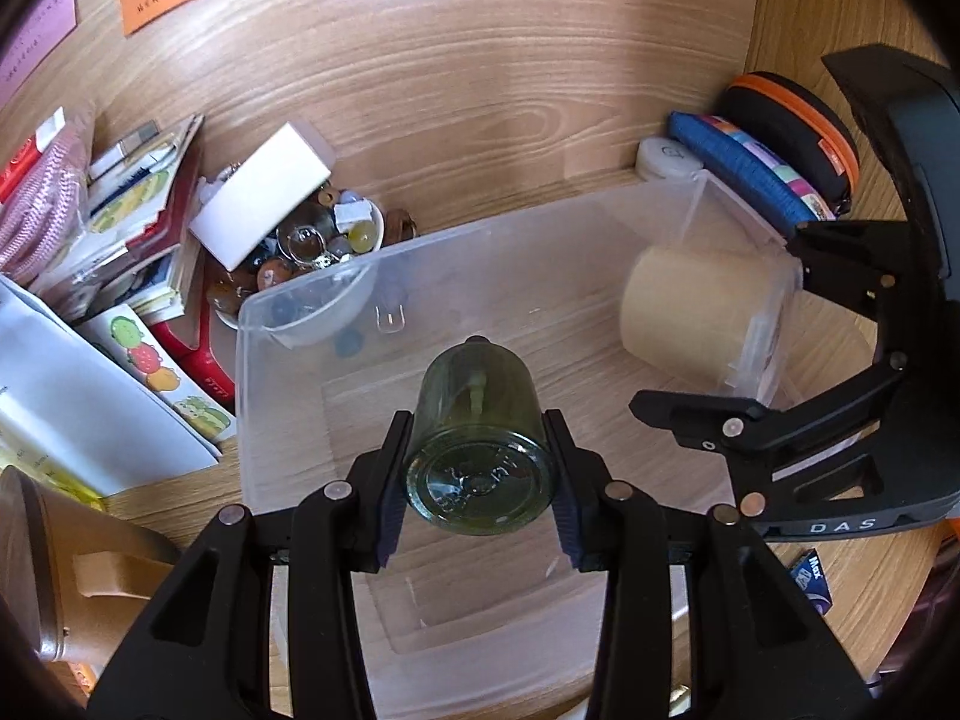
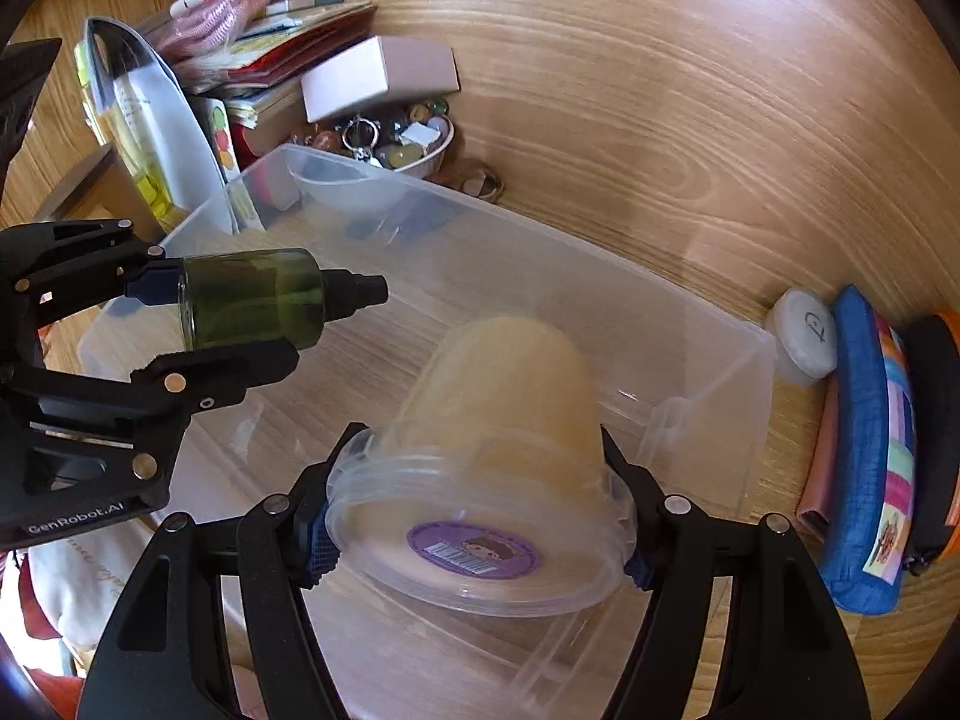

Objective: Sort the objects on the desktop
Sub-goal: 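Carry the bottle and jar over the clear box and open both tools, then withdraw both tools from the box toward the remaining desk items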

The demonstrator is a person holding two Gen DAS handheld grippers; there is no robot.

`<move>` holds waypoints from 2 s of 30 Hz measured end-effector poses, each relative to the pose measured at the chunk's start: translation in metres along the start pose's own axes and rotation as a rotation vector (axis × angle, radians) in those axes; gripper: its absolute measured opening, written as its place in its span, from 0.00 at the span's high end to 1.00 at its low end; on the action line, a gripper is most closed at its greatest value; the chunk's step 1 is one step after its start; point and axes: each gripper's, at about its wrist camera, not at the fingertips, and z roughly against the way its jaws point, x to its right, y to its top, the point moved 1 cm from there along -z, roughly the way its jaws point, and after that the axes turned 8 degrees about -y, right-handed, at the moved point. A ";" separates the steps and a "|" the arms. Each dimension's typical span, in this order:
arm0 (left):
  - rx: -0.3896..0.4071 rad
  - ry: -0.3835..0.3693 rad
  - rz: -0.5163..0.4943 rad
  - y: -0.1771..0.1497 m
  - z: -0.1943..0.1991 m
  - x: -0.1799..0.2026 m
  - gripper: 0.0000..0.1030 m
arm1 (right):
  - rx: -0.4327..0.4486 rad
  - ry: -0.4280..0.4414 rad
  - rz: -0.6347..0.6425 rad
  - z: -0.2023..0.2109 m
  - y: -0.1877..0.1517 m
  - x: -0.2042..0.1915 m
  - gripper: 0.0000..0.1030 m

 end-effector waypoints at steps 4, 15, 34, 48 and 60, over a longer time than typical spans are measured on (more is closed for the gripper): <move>-0.009 0.032 -0.015 0.000 -0.004 0.001 0.60 | -0.017 -0.039 0.030 -0.007 0.003 -0.004 0.35; -0.039 0.030 -0.011 -0.002 -0.013 0.000 0.60 | -0.058 -0.072 0.050 -0.010 0.007 -0.006 0.35; 0.019 0.100 -0.022 -0.006 0.022 0.010 0.35 | -0.004 -0.135 0.042 0.019 -0.001 0.003 0.29; 0.172 0.162 -0.042 -0.019 0.097 0.028 0.14 | 0.125 -0.114 -0.042 0.076 -0.013 0.001 0.23; 0.248 0.167 -0.028 -0.056 0.147 0.037 0.09 | 0.223 -0.111 -0.059 0.129 -0.053 -0.016 0.21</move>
